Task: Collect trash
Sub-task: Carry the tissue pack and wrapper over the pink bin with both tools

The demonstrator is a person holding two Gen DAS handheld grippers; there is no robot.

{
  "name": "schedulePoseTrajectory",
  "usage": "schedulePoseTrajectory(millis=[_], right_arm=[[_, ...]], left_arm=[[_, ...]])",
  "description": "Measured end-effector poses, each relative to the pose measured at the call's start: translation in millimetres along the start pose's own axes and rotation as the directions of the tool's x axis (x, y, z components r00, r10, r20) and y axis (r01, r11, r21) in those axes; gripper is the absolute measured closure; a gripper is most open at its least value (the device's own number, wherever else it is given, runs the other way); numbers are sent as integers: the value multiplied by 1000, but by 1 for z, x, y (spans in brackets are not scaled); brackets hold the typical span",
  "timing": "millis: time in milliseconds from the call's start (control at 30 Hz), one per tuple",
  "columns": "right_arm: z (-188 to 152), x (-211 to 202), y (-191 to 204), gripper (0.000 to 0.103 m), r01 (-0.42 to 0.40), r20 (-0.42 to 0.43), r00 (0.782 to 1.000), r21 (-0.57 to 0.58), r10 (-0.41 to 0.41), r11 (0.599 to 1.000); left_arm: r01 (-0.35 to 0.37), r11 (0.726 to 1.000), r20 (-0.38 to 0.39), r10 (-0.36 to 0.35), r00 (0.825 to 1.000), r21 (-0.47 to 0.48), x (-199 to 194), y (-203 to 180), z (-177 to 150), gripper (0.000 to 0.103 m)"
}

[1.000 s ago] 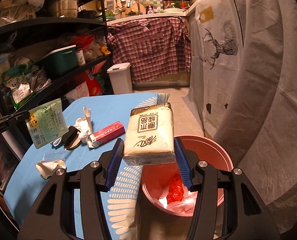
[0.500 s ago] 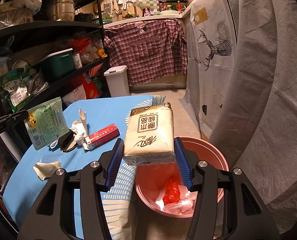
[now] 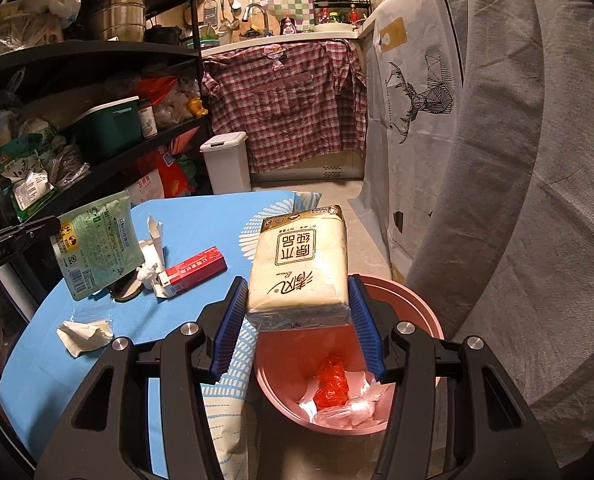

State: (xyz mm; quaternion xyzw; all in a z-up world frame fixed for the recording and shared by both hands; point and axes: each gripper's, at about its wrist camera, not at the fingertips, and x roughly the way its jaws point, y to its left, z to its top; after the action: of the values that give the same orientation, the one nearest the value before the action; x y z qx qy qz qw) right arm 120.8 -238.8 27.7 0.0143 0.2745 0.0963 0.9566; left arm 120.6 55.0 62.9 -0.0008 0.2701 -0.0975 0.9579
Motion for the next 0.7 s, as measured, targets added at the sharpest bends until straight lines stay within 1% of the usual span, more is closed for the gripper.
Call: schedulePoseTrajectory(millis=[367,700], right_arm=[[0,1,-4,51,4,0,1000,4,-4,1000],[-1,11,-11,51,29,-16,999,16,-29,999]], left_arm=[[16,1000,-1,-16,1000,6,6,-9,1,102],[38,999,-8,-38,999,15,13,-19,2,102]])
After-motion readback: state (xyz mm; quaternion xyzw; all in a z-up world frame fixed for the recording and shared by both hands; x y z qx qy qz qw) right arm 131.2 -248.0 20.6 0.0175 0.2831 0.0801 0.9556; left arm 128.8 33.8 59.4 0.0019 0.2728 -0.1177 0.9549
